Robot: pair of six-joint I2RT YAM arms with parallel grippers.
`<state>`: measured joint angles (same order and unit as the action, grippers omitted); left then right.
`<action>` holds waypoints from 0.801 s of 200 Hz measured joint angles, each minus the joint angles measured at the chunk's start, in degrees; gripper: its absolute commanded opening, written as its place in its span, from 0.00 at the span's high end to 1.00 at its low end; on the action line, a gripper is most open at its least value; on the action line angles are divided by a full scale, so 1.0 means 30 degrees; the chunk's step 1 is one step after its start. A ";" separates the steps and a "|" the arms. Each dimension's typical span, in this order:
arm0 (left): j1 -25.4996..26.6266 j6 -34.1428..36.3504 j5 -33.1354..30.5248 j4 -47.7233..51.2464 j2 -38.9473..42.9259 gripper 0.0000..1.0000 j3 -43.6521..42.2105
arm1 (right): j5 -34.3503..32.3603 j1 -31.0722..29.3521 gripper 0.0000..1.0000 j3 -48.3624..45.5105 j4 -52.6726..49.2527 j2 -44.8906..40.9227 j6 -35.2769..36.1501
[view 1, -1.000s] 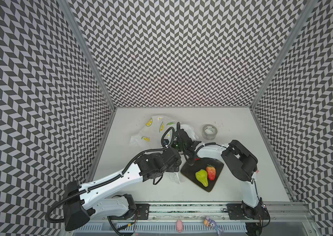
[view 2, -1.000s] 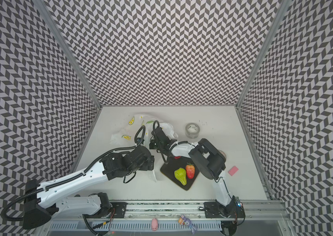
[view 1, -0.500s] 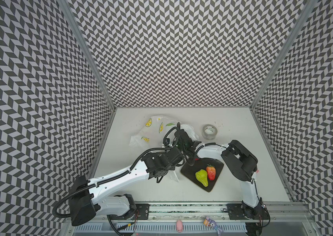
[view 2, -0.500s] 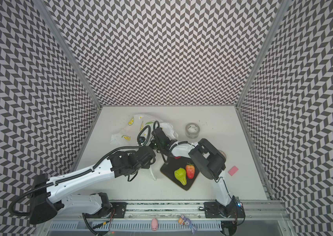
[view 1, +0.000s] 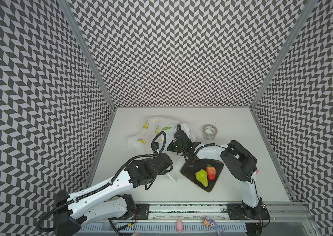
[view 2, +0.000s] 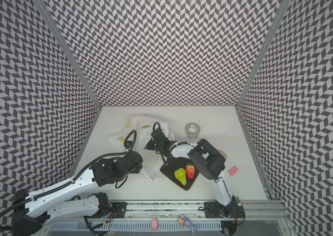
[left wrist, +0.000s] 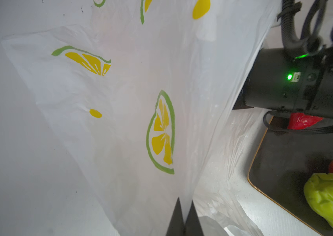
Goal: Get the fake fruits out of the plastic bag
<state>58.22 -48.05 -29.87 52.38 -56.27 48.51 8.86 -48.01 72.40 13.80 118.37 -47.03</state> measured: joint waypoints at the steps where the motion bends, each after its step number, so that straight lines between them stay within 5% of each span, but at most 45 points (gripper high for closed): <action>1: 0.0000 -0.0007 0.0015 0.0000 0.0058 1.00 -0.0036 | -0.0007 -0.0007 0.10 0.0007 -0.0007 0.0007 0.0000; 81: -0.0044 -0.0015 0.0984 -0.0138 0.1166 1.00 -0.0743 | -0.0758 -0.0831 0.23 0.1020 0.1086 0.1100 -0.0379; 160: -0.0124 0.0656 0.1566 -0.1559 0.1151 1.00 -0.0743 | -0.1464 -0.1013 0.21 0.2295 0.2943 0.3024 -0.0947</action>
<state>57.84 -46.09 -25.17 47.70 -52.82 46.28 4.47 -51.05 79.29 22.63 127.44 -49.87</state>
